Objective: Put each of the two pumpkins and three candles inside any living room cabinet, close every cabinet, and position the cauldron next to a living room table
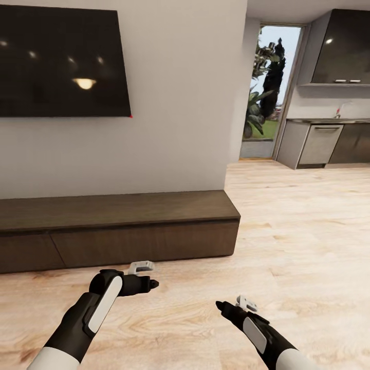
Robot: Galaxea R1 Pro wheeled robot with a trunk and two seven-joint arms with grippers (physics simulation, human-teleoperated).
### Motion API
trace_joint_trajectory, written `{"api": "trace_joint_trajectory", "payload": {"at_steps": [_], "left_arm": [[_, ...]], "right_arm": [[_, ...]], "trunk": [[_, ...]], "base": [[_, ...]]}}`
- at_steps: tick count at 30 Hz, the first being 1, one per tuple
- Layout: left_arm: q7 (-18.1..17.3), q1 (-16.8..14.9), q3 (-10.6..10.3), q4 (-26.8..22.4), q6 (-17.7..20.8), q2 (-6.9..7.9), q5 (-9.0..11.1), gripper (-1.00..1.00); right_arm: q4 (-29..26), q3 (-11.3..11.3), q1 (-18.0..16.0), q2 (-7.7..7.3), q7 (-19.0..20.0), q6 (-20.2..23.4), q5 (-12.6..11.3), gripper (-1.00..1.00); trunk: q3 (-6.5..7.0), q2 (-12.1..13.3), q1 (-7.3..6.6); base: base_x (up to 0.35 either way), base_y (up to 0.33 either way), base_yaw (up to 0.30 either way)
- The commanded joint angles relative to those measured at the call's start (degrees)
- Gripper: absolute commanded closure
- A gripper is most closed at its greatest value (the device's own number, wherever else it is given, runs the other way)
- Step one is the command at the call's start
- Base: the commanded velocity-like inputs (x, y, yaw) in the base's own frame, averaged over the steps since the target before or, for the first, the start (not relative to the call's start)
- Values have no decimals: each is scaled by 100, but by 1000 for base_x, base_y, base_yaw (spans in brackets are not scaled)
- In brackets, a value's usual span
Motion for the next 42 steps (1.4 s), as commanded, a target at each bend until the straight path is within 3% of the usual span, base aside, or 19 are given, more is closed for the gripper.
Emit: {"api": "trace_joint_trajectory", "payload": {"at_steps": [1, 7, 14, 18, 21, 24, 27, 30, 34, 37, 42], "left_arm": [[58, -4, -13, -5, 16, 5, 61, -100], [58, -4, -5, -5, 15, 5, 64, -100], [58, -4, 44, -5, 17, 5, 87, -100], [58, -4, 49, -38, 17, 15, 99, -100], [52, -4, 67, -52, 18, 26, 119, -100], [31, -2, 106, -56, 18, 44, 197, -100], [25, -3, 230, -57, 18, 51, 278, -100], [30, -4, 335, -58, 18, 56, 316, -100], [32, -4, 347, -64, 18, 46, 322, -100], [32, -4, 352, -73, 18, 48, 321, -100], [37, -4, 329, -75, 18, 38, 320, -100]], "right_arm": [[-3, 19, -2, -4, -8, 14, -28, -100], [8, 19, -2, 0, -19, -195, -48, -100], [-11, -10, -2, 30, 3, -1074, -84, -100], [-35, -61, -2, 28, 79, -1217, -158, -100], [-67, -244, -12, 28, 301, -1237, -493, -100], [-88, -460, -33, 20, 812, -1216, -1168, -100], [-103, -480, -58, 13, 1063, -1204, -1415, -100], [-128, -431, -69, 1, 1253, -1279, -1488, -100], [-171, -435, -72, 0, 2096, -1324, -1512, -100], [-176, -454, -72, 0, 2375, -1332, -1546, -100], [-177, -464, -73, 0, 2471, -1304, -1592, -100]], "trunk": [[-5, -2, -1], [-5, -2, -1], [-5, -2, -1], [-5, -2, -1], [-5, -2, -1], [-5, -2, -1], [-5, -2, -1], [-5, -2, -1], [-5, -2, -1], [-6, -2, -1], [-34, -2, -1]], "base": [[0, 0, 0], [0, 0, 0], [2, 58, 0], [34, 92, 0], [10, 23, 0], [3, 7, 0], [1, 2, 0], [0, 0, 0], [0, 0, 0], [0, 0, 0], [0, 0, 44]]}}
